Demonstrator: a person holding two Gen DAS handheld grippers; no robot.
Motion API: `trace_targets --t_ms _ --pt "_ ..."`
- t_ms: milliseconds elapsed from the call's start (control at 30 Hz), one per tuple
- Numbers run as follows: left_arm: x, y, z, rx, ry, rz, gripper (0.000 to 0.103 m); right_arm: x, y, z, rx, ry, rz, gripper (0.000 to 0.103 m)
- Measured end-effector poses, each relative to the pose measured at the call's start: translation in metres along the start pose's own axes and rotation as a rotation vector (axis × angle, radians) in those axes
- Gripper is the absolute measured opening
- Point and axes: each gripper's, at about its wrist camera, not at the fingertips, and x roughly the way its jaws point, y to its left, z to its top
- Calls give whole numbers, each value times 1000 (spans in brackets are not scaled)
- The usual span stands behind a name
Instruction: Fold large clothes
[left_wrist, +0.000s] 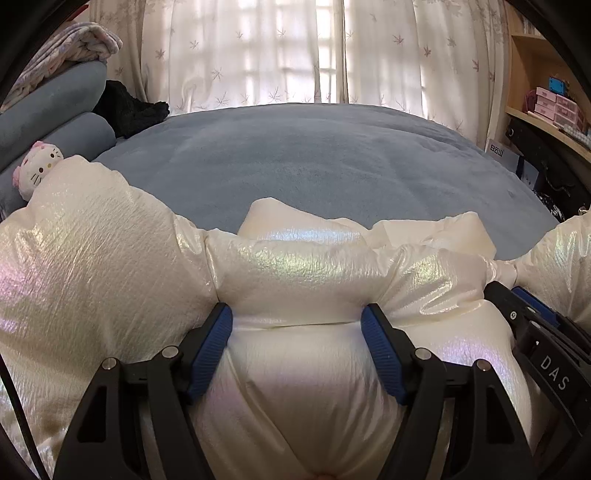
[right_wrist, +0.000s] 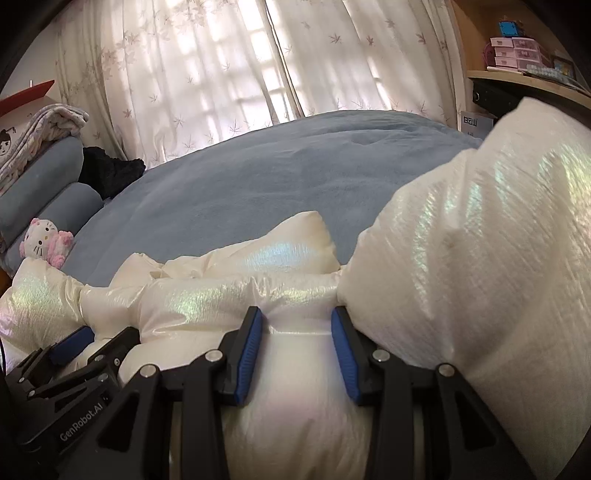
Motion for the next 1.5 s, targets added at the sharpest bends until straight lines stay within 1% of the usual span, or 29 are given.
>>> trace_targets --t_ms 167,233,367,433,467,533,567,600,633,833,1000,1067,1167,1267,1333,1367,1467,1500 --pt "2 3 2 8 18 -18 71 2 -3 0 5 11 12 39" --pt "2 6 7 32 40 -33 71 3 -5 1 7 24 26 39" --pt "-2 12 14 91 44 -34 71 4 -9 8 -22 63 55 39" --pt "-7 22 16 109 40 -33 69 1 -12 9 -40 72 66 36" --pt "-8 27 17 110 38 -31 64 0 -14 11 -47 76 72 35" --pt "-12 38 19 103 38 -38 58 -4 -22 13 -48 81 85 27" --pt "-13 46 19 97 37 -42 52 -5 -27 14 -44 82 90 24" --pt "-15 52 20 93 35 -51 50 -6 -32 16 -35 83 97 19" --pt "-16 59 21 91 35 -62 50 -8 -37 16 -28 84 105 16" --pt "-19 93 26 66 20 -79 50 -20 -70 23 -13 72 157 15" --pt "-15 123 26 -14 15 -100 50 -25 -93 25 -5 61 186 15" --pt "-14 131 25 -32 15 -97 50 -26 -101 26 6 57 192 14" --pt "-13 141 23 -40 19 -79 50 -29 -115 27 33 50 196 14" --pt "-14 151 22 -47 27 -37 50 -35 -129 28 47 46 165 15" --pt "-19 155 23 -40 28 3 50 -40 -136 29 62 50 137 16" --pt "-22 156 23 -26 29 28 50 -45 -138 30 61 50 115 18" --pt "-38 153 23 24 21 114 51 -68 -139 32 59 29 56 20" --pt "-47 149 22 35 9 133 51 -76 -139 31 75 15 63 21"
